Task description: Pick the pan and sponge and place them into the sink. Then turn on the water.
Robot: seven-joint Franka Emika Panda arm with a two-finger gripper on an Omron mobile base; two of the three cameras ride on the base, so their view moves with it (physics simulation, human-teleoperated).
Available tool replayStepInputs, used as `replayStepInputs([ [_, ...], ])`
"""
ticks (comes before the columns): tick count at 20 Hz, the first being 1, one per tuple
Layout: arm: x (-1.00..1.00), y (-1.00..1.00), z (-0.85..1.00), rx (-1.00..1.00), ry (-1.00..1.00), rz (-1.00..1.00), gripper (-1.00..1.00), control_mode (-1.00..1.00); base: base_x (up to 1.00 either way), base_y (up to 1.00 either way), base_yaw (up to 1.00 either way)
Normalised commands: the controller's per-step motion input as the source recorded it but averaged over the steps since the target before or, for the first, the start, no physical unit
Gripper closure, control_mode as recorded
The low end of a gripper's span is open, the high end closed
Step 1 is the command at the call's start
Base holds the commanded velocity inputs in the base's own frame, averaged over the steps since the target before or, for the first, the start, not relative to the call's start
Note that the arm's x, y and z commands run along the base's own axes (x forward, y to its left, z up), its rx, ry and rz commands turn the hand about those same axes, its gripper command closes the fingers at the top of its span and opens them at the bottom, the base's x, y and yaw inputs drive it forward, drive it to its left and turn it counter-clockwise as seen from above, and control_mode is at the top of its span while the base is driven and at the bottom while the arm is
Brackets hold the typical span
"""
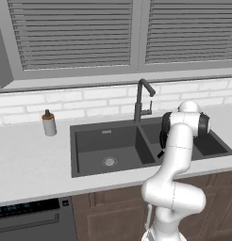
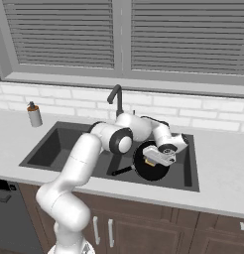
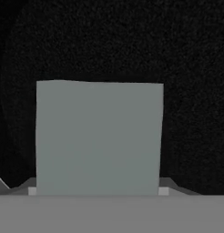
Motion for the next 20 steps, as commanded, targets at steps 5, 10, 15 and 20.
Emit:
replayStepInputs([
  [5, 0.00, 0.08, -0.06, 0.00, 0.00, 0.00, -1.00, -1.00, 0.00, 0.00, 0.00],
  [10, 0.00, 0.00, 0.00, 0.00, 0.00, 0.00, -1.00, -1.00, 0.00, 0.00, 0.00],
  [15, 0.00, 0.00, 0.00, 0.00, 0.00, 0.00, -1.00, -1.00, 0.00, 0.00, 0.00],
  [20, 0.00, 0.00, 0.03, 0.00, -0.01, 0.00, -1.00, -1.00, 0.00, 0.00, 0.00],
])
